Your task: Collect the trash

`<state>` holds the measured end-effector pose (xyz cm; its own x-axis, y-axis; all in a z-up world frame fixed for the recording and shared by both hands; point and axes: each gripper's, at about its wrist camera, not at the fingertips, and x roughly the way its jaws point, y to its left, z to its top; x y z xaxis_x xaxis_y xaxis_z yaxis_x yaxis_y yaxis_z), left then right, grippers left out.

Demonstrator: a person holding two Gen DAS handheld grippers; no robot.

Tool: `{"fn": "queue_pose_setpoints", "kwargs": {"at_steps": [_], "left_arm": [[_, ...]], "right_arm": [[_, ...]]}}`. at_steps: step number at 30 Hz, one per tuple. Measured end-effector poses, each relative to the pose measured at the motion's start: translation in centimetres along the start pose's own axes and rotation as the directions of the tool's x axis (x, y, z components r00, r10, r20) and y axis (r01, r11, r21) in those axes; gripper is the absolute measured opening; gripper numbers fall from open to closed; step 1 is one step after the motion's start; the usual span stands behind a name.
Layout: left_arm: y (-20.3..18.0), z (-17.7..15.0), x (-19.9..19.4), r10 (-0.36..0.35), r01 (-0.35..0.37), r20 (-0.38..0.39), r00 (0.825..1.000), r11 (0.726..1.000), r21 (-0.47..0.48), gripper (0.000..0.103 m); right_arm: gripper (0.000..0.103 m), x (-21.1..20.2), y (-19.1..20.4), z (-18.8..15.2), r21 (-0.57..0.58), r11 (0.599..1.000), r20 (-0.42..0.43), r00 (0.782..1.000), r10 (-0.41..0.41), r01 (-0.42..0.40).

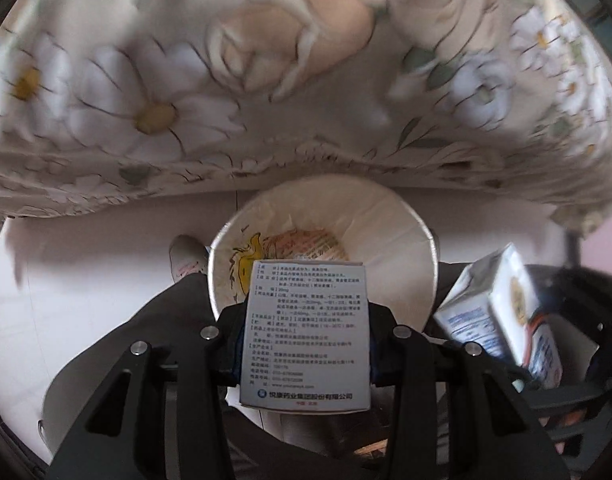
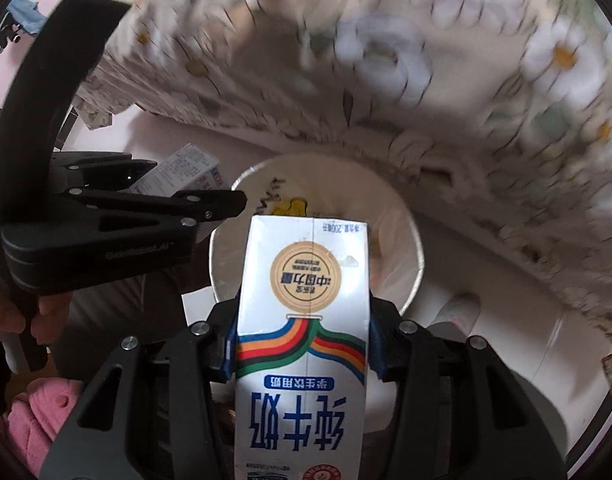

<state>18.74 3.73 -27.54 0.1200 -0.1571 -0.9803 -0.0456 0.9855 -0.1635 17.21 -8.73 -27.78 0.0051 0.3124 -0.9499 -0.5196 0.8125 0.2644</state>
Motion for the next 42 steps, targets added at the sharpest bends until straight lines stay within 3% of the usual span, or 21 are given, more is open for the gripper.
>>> {"fn": "queue_pose_setpoints", "kwargs": {"at_steps": [9,18,22,25,36,39,42], "left_arm": [[1.3,0.9,4.9,-0.039,0.034,-0.084,0.996,0.997,-0.062,0.045],[2.3,1.0,8.8,-0.018,0.007,-0.125,0.992,0.996,-0.087,0.045],[2.4,1.1,10.3,-0.022,0.008,-0.155,0.988,0.996,-0.093,0.045],[1.9,1.4,11.2,0.017,-0.028,-0.158,0.987,0.997,-0.068,0.045],[1.2,1.4,14.0,0.002,-0.020,-0.233,0.972,0.997,-0.075,0.045],[1.8,1.4,14.6,0.007,-0.030,-0.252,0.968,0.996,-0.086,0.057],[2.0,1.3,14.4,0.009,-0.034,-0.250,0.968,0.995,-0.096,0.060]], "right_arm": [[0.049,5.5,-1.1,0.2,0.034,0.999,-0.074,0.997,-0.013,0.016],[0.049,10.7,-2.3,1.0,0.072,0.997,-0.142,0.990,-0.021,0.032],[0.050,12.3,-2.2,1.3,0.064,0.997,-0.154,0.988,-0.032,0.043],[0.050,13.4,-2.3,1.3,0.058,0.997,-0.164,0.986,-0.036,0.046],[0.050,16.4,-3.8,1.1,0.047,0.998,-0.196,0.980,-0.041,0.051],[0.061,17.4,-3.6,1.4,0.038,0.997,-0.234,0.970,-0.060,0.071],[0.062,17.5,-3.2,1.4,0.014,0.996,-0.223,0.972,-0.078,0.083]]}}
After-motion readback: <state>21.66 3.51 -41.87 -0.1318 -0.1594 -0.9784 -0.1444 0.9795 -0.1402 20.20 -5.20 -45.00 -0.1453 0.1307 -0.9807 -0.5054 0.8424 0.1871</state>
